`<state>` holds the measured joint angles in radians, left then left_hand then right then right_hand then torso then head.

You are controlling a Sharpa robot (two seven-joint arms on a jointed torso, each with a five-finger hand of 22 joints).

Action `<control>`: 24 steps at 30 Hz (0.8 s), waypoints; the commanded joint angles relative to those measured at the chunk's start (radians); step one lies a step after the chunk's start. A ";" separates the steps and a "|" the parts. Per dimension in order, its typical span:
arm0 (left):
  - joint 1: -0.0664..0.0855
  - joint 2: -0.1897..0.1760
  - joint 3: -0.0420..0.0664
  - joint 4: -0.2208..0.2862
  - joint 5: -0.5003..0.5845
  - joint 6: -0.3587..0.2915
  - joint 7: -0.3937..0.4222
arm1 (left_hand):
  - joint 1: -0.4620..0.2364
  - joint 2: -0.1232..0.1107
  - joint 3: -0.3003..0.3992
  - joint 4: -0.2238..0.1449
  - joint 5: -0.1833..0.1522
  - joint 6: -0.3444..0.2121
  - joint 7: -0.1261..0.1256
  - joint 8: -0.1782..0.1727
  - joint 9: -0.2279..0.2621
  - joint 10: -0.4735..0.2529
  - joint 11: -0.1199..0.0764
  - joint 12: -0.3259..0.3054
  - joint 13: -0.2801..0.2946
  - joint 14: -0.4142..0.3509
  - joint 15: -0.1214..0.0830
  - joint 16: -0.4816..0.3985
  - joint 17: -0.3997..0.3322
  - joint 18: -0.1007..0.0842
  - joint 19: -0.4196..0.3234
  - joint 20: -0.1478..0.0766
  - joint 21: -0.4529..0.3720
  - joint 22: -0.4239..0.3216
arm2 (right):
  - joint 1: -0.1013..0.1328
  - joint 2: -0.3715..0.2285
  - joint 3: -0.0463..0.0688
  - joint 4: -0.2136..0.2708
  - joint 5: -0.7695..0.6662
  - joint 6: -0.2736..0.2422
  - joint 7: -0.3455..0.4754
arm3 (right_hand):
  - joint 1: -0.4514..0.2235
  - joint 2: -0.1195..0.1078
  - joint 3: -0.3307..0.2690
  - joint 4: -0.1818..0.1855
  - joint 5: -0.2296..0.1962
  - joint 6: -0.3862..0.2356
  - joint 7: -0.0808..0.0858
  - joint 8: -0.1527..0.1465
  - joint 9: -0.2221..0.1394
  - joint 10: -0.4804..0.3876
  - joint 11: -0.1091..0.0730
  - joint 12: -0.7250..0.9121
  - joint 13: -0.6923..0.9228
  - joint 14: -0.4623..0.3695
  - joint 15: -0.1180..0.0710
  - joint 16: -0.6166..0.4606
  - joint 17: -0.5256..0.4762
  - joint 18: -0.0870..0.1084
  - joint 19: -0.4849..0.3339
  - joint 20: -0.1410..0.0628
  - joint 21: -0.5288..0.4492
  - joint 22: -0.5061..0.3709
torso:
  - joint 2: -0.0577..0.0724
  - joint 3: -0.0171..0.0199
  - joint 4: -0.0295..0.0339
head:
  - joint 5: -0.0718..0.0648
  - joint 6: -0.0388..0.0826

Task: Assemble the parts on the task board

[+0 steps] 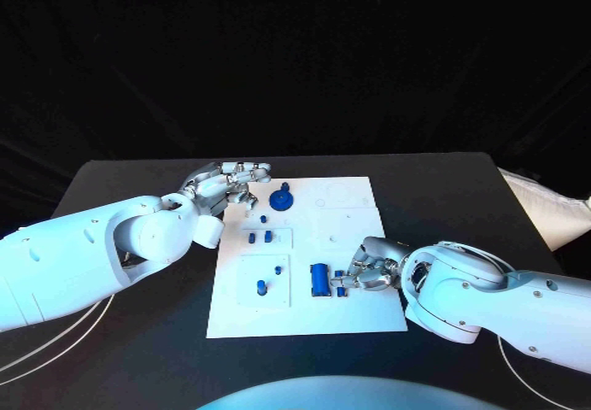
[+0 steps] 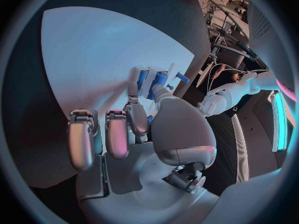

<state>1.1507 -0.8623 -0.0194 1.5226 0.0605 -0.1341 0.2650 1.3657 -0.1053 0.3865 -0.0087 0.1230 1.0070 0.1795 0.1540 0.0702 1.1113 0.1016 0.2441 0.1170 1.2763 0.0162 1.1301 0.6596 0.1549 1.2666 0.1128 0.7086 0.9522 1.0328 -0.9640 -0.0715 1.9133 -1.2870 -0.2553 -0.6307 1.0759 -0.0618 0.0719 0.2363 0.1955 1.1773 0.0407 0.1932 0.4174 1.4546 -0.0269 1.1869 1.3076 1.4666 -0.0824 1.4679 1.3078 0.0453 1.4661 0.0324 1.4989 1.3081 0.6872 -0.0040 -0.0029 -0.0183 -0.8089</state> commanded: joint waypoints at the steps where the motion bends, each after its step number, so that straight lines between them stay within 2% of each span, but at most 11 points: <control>1: 0.000 0.002 0.001 0.001 -0.004 0.021 0.003 | 0.003 0.008 -0.005 -0.003 0.002 -0.006 -0.001 0.007 -0.001 -0.006 0.000 0.007 0.001 -0.005 0.000 0.005 -0.001 0.009 -0.007 0.003 -0.003 -0.001 | -0.002 -0.008 0.000 0.007 -0.008 0.007 0.014 | 0.031 0.001 -0.010 -0.008 -0.005 -0.003 0.004 0.005 0.002 0.009 -0.001 0.002 0.036 0.076 -0.006 0.001 0.116 -0.016 0.025 -0.006 0.004 0.157 | 0.000 0.0003 -0.0007 | -0.001 0.001; 9: 0.000 0.003 0.000 -0.002 -0.004 0.021 0.004 | 0.003 0.008 -0.005 -0.003 0.002 -0.006 -0.001 0.007 -0.001 -0.006 0.000 0.007 0.001 -0.005 0.000 0.005 -0.001 0.009 -0.007 0.003 -0.003 -0.001 | -0.002 -0.030 0.000 0.008 0.018 -0.039 0.059 | 0.127 0.026 -0.011 -0.058 0.017 -0.016 0.006 0.000 0.002 -0.002 0.000 -0.024 0.024 0.073 -0.005 -0.007 0.105 -0.013 0.017 -0.005 -0.003 0.147 | -0.002 0.0001 -0.0013 | -0.004 0.004; 12: -0.002 0.005 0.000 -0.004 -0.004 0.018 0.007 | 0.003 0.008 -0.005 -0.003 0.002 -0.006 -0.001 0.007 -0.001 -0.006 0.000 0.007 0.001 -0.005 0.000 0.005 -0.001 0.009 -0.007 0.003 -0.003 -0.001 | 0.000 -0.043 0.000 0.001 0.106 -0.091 0.172 | 0.163 0.028 -0.020 -0.076 0.076 -0.045 0.019 -0.018 -0.006 -0.029 0.010 -0.082 -0.006 0.066 0.003 -0.031 0.074 -0.004 -0.008 -0.001 -0.025 0.116 | -0.005 -0.0007 -0.0014 | -0.007 0.010; 14: -0.004 0.007 0.000 -0.008 -0.004 0.014 0.011 | 0.003 0.008 -0.005 -0.003 0.002 -0.006 -0.001 0.007 -0.001 -0.006 0.000 0.007 0.001 -0.005 0.000 0.005 -0.001 0.009 -0.007 0.003 -0.003 -0.001 | 0.006 -0.050 0.000 -0.006 0.178 -0.116 0.233 | 0.175 0.031 -0.024 -0.080 0.091 -0.071 0.030 -0.035 -0.013 -0.058 0.019 -0.150 -0.045 0.055 0.009 -0.064 0.032 0.007 -0.041 0.004 -0.055 0.074 | -0.007 -0.0023 -0.0015 | -0.008 0.013; 15: -0.006 0.009 0.000 -0.011 -0.004 0.011 0.015 | 0.003 0.008 -0.005 -0.003 0.002 -0.006 -0.001 0.007 -0.001 -0.006 0.000 0.007 0.001 -0.005 0.000 0.005 -0.001 0.009 -0.007 0.003 -0.004 -0.001 | 0.013 -0.054 0.000 -0.014 0.235 -0.135 0.270 | 0.182 0.033 -0.026 -0.082 0.096 -0.097 0.040 -0.050 -0.020 -0.075 0.026 -0.188 -0.066 0.052 0.014 -0.074 0.020 0.011 -0.053 0.007 -0.066 0.058 | -0.010 -0.0030 -0.0013 | -0.008 0.014; 17: -0.011 0.011 0.000 -0.015 -0.002 0.003 0.022 | 0.003 0.009 -0.005 -0.003 0.002 -0.006 -0.001 0.007 -0.001 -0.007 0.000 0.007 0.001 -0.006 0.000 0.004 -0.004 0.010 -0.008 0.003 -0.007 -0.003 | 0.028 -0.058 0.000 -0.030 0.332 -0.161 0.334 | 0.190 0.036 -0.030 -0.084 0.100 -0.117 0.051 -0.063 -0.026 -0.100 0.036 -0.242 -0.098 0.046 0.022 -0.095 -0.004 0.016 -0.069 0.014 -0.083 0.036 | -0.016 -0.0036 -0.0013 | -0.009 0.016; 20: -0.018 0.016 -0.001 -0.023 0.009 -0.022 0.044 | -0.001 0.009 -0.008 0.000 0.002 -0.006 0.000 0.009 -0.001 -0.008 0.000 0.011 0.002 -0.023 0.002 -0.012 -0.035 0.016 -0.025 0.004 -0.044 -0.029 | 0.060 -0.058 0.000 -0.081 0.537 -0.192 0.479 | 0.215 0.046 -0.034 -0.094 0.109 -0.146 0.066 -0.082 -0.038 -0.174 0.051 -0.400 -0.195 0.018 0.036 -0.182 -0.102 0.039 -0.135 0.027 -0.155 -0.054 | -0.030 -0.0069 -0.0029 | -0.011 0.020; 22: -0.022 0.020 -0.001 -0.029 0.020 -0.046 0.064 | -0.002 0.011 -0.012 0.002 0.000 -0.005 0.000 0.014 -0.001 -0.011 0.001 0.019 0.002 -0.087 0.004 -0.069 -0.133 0.026 -0.070 0.006 -0.115 -0.074 | 0.079 -0.052 0.000 -0.125 0.671 -0.200 0.576 | 0.251 0.063 -0.018 -0.110 0.098 -0.169 0.079 -0.098 -0.050 -0.272 0.061 -0.610 -0.332 -0.036 0.044 -0.338 -0.265 0.074 -0.240 0.035 -0.277 -0.201 | -0.041 -0.0103 -0.0038 | -0.011 0.028; 24: -0.024 0.023 -0.001 -0.035 0.033 -0.071 0.084 | -0.003 0.011 -0.015 0.004 -0.003 -0.003 -0.002 0.019 0.000 -0.011 0.001 0.027 0.003 -0.136 0.007 -0.101 -0.161 0.026 -0.108 0.010 -0.144 -0.087 | 0.099 -0.038 0.001 -0.180 0.793 -0.194 0.667 | 0.273 0.069 -0.004 -0.122 0.093 -0.174 0.086 -0.104 -0.060 -0.295 0.066 -0.668 -0.389 -0.073 0.050 -0.480 -0.399 0.099 -0.314 0.041 -0.389 -0.323 | -0.053 -0.0138 -0.0050 | -0.010 0.032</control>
<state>1.1266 -0.8427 -0.0212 1.4906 0.0667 -0.1562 0.2882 1.3657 -0.1052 0.3762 -0.0041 0.1230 1.0069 0.1795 0.1687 0.0702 1.1056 0.1031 0.2674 0.1187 1.1534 0.0225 1.0393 0.5088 0.1724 1.1696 0.1214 0.5744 0.8698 1.1229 -1.0094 -0.0717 1.7597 -0.8117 -0.4043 -0.2139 1.3425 0.0063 0.0645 0.1183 0.2915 1.0041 0.1233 0.0922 0.3603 1.1731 0.0398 0.5409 0.9378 1.4037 -0.0342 1.0295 0.9487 0.1366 1.1746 0.0727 1.1426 1.0209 0.6551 -0.0119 -0.0058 -0.0286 -0.7832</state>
